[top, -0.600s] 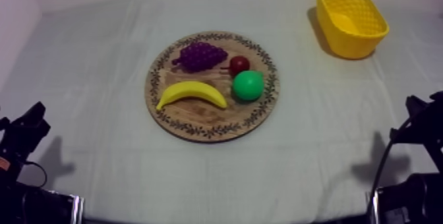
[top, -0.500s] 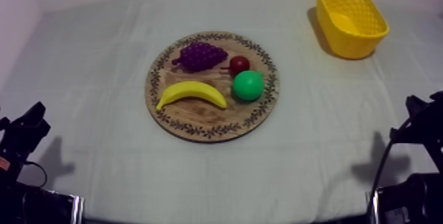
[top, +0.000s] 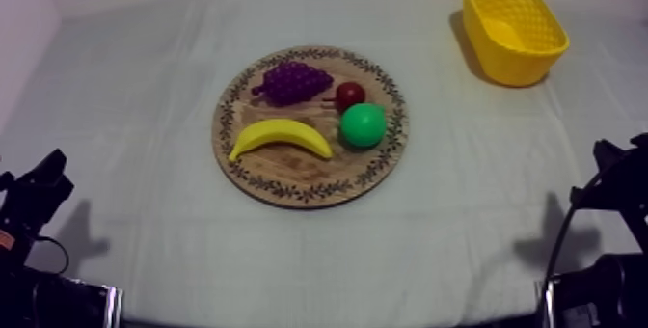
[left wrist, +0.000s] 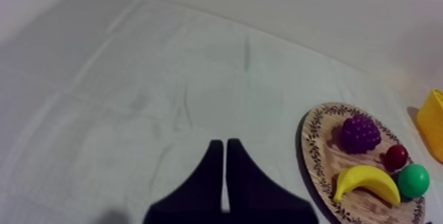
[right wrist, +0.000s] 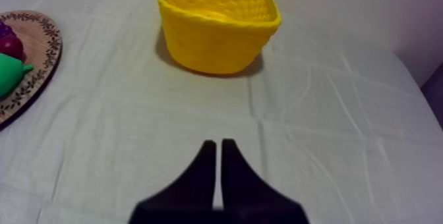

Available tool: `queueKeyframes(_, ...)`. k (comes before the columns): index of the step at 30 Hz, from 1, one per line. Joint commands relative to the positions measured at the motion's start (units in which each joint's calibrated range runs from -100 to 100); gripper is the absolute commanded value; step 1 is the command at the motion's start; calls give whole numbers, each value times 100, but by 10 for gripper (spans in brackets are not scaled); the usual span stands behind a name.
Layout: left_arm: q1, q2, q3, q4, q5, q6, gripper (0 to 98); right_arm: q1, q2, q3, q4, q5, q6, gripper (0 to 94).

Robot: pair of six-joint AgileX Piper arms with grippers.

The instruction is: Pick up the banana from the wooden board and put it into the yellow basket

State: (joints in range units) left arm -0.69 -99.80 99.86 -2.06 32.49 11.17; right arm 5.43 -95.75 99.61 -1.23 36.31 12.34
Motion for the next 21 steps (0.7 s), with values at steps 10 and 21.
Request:
queueKeyframes(10,0,-3,3,-1,1,-1,1,1,0,5,-2,6,4,7)
queueKeyframes(21,0,-3,3,-1,1,-1,1,1,0,5,-2,13,-7,17)
